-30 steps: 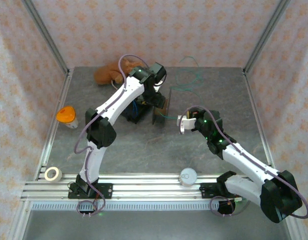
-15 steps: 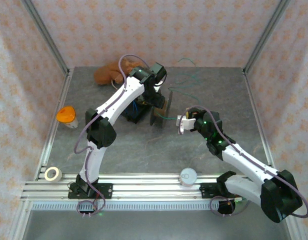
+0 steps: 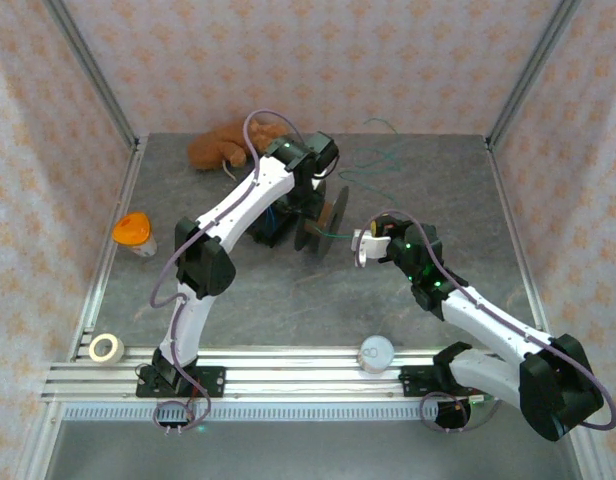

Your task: Wrap the cables

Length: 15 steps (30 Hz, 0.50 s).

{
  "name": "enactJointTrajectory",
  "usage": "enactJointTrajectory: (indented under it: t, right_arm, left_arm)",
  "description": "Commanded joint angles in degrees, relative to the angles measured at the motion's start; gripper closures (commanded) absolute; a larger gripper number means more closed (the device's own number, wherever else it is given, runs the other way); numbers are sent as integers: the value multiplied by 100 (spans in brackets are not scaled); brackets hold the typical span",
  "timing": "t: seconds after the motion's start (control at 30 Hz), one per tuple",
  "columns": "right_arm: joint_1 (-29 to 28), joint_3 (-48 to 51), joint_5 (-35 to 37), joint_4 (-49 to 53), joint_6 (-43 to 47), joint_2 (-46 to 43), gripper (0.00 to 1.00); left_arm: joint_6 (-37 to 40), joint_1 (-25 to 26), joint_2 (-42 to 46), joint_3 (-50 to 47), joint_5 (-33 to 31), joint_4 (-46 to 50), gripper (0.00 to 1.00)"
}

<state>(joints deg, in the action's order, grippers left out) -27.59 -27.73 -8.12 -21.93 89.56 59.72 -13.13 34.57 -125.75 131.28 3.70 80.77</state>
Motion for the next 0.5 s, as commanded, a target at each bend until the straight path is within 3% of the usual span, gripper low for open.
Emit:
enactJointTrajectory:
  t: [0.0, 0.17, 0.27, 0.47]
  right_arm:
    - [-34, 13, 63, -249, -205, 4, 100]
    - [-37, 30, 48, -217, -291, -18, 100]
    - [-31, 39, 23, -183, -384, -51, 100]
    - [-133, 100, 36, 432, -1048, -549, 100]
  left_arm:
    - [24, 68, -91, 53, -357, 265, 62]
    - [12, 72, -57, 97, -293, 195, 80]
    - [-5, 69, 62, 56, -167, -1, 100]
    - [-337, -135, 607, -325, 213, -718, 100]
